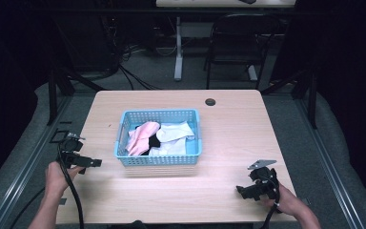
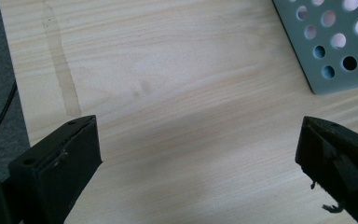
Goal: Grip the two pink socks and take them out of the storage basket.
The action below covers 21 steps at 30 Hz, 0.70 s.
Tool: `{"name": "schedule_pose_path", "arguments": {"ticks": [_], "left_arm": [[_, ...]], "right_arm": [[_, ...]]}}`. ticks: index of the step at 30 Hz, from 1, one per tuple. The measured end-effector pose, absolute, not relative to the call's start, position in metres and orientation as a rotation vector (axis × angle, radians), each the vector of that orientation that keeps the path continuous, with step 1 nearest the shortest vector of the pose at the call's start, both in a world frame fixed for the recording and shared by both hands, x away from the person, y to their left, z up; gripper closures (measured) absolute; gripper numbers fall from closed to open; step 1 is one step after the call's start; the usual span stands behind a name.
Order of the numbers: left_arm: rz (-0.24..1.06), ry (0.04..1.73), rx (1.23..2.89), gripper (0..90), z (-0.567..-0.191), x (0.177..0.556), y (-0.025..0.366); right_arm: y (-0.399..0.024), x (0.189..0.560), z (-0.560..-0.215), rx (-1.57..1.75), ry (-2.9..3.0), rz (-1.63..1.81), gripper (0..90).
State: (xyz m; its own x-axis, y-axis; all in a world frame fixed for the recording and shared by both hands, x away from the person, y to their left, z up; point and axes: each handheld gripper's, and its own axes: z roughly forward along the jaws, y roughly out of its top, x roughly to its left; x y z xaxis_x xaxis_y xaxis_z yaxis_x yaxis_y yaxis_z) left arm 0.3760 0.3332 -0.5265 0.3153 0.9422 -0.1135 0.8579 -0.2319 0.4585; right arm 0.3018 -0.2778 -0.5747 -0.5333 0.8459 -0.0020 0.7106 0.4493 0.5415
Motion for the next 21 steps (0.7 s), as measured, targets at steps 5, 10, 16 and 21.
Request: {"name": "schedule_pose_path", "arguments": {"ticks": [5,10,16,21], "left_arm": [[0.258,1.590,2.151,0.0,-0.526,0.377,0.333],[0.251,1.582,2.156,0.0,-0.526,0.378,0.332],[0.269,1.569,2.154,0.0,-0.522,0.381,0.327],[0.274,1.561,2.162,0.0,-0.518,0.382,0.323]], "right_arm": [[-0.278,0.301,-0.575,1.344,2.430,0.718,0.0],[-0.277,0.300,-0.575,1.367,2.413,0.717,0.0],[-0.279,0.300,-0.576,1.344,2.416,0.731,0.0],[-0.278,0.301,-0.574,1.358,2.425,0.711,0.0]]}}
